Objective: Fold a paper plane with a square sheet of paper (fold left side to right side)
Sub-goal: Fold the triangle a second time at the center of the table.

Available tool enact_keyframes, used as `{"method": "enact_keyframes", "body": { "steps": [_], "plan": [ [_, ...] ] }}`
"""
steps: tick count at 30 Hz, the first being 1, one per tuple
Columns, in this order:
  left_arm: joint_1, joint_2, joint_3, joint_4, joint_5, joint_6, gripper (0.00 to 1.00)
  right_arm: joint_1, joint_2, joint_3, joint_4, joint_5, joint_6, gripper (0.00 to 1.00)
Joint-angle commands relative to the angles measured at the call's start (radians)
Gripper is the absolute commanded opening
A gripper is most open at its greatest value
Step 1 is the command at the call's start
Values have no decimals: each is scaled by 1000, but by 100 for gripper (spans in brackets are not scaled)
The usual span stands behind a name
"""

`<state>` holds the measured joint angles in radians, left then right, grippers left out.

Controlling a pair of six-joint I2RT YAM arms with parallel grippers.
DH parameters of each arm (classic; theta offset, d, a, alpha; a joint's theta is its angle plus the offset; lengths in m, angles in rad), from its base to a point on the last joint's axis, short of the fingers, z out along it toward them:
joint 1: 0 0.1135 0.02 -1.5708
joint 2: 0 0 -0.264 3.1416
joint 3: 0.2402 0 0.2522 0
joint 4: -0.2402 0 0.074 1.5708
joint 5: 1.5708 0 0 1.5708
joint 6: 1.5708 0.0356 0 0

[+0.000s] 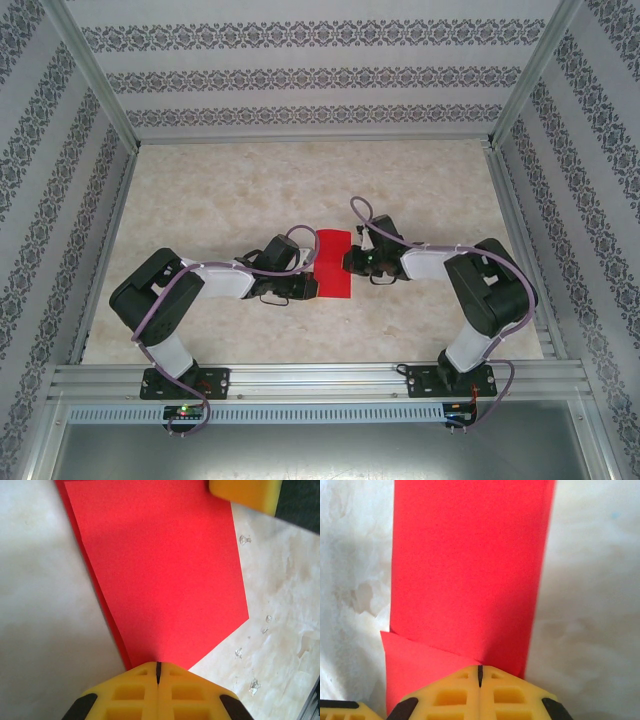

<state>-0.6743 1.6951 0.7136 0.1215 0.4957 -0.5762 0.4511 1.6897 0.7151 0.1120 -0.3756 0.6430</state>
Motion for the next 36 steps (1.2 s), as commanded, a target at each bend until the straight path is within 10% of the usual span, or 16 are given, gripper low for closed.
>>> {"method": "enact_keyframes", "body": {
  "steps": [1, 12, 36],
  "plan": [
    [-7, 13, -41, -94, -47, 26, 4, -57, 24, 25, -56, 74, -52, 0],
    [-8, -21, -23, -94, -43, 19, 5, -9, -171, -26, -55, 32, 2, 0],
    [-10, -9, 121, -120, 48, 45, 8, 83, 23, -7, -1, 20, 80, 0]
  ]
}}
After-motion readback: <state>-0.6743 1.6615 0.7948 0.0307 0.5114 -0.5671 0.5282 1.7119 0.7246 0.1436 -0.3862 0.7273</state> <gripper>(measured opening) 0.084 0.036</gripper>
